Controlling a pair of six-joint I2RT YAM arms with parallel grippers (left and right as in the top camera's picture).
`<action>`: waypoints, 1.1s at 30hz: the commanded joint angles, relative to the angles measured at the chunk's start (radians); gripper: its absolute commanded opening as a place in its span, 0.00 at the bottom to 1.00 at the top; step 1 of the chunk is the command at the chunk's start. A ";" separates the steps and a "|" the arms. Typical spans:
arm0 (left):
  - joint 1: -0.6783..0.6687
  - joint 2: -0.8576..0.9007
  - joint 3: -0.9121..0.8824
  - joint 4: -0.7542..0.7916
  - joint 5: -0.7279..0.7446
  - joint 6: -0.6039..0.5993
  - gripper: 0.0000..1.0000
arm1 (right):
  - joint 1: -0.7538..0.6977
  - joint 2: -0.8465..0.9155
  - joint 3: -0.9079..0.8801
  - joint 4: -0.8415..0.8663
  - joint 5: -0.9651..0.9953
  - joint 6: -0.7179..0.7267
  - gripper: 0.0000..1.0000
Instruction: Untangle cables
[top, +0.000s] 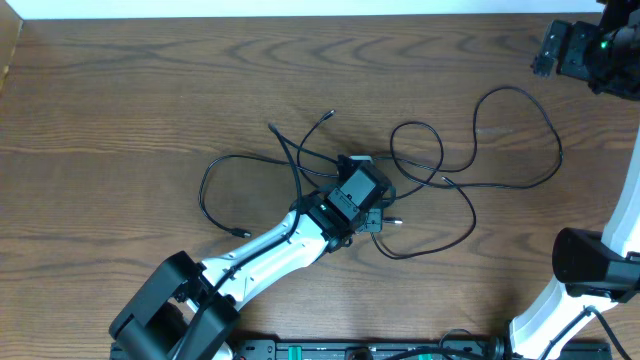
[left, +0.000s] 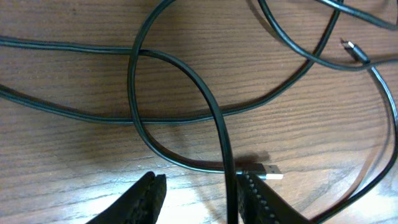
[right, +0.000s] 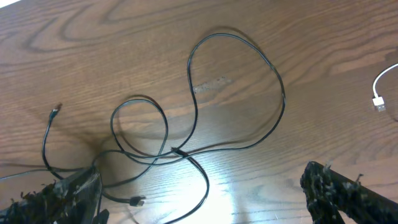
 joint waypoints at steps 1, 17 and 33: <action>0.000 0.011 -0.016 -0.006 -0.024 0.003 0.46 | 0.000 -0.032 0.002 -0.004 -0.008 -0.008 0.99; 0.000 0.013 -0.032 -0.028 -0.025 0.086 0.33 | 0.003 -0.045 0.002 -0.004 -0.015 -0.008 0.99; 0.000 0.016 -0.048 -0.027 -0.028 0.090 0.08 | 0.024 -0.049 0.002 -0.004 -0.015 -0.015 0.99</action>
